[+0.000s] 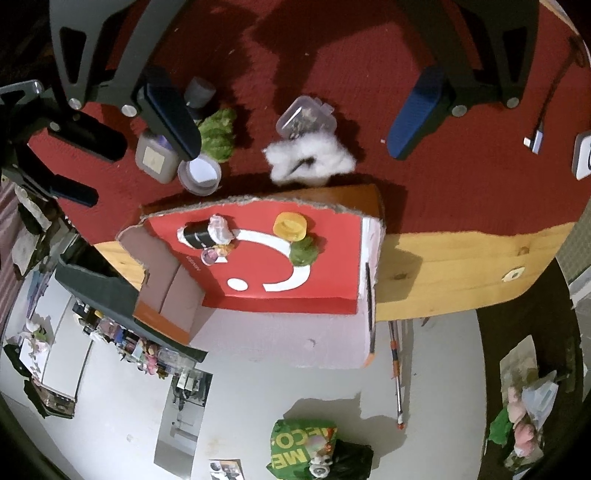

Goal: Organize objects
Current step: 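Move left gripper to the clear plastic box while right gripper approaches the grey case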

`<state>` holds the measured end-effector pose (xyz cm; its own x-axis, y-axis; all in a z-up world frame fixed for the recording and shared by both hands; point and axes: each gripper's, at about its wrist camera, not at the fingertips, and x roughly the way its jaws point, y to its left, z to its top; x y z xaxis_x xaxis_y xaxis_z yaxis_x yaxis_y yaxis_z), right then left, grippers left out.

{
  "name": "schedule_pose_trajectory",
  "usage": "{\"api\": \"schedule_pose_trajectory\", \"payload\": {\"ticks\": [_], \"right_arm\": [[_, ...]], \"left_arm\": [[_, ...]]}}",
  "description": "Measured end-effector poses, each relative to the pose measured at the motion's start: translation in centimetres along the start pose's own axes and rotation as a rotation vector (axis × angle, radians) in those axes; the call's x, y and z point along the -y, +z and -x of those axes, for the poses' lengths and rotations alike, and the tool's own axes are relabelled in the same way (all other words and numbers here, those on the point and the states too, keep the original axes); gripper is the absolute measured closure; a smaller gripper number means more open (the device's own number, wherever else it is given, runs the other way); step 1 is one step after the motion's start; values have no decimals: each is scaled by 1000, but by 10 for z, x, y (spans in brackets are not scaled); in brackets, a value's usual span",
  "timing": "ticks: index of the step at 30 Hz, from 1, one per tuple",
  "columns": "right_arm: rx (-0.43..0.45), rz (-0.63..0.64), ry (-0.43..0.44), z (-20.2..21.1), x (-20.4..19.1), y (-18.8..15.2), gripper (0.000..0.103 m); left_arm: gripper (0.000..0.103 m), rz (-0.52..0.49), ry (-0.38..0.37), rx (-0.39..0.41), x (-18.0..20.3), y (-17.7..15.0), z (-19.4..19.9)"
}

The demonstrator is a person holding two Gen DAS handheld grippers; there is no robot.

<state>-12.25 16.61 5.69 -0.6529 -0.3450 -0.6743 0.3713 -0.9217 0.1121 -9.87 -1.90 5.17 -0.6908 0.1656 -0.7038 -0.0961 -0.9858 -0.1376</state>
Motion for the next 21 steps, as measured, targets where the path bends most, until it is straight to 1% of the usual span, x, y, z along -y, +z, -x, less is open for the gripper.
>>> {"api": "schedule_pose_trajectory", "payload": {"ticks": [10, 18, 20, 21], "right_arm": [[-41, -13, -3, -7, 1, -15, 2], [-65, -17, -29, -12, 6, -21, 2], [-68, -14, -41, -13, 7, -23, 2], [-68, -14, -46, -13, 8, -24, 4]], "left_arm": [[0, 17, 4, -25, -6, -12, -6], [1, 23, 7, -41, -9, -18, -11], [4, 28, 9, -47, -10, -20, -13], [8, 30, 9, -50, -11, -20, -14]]}}
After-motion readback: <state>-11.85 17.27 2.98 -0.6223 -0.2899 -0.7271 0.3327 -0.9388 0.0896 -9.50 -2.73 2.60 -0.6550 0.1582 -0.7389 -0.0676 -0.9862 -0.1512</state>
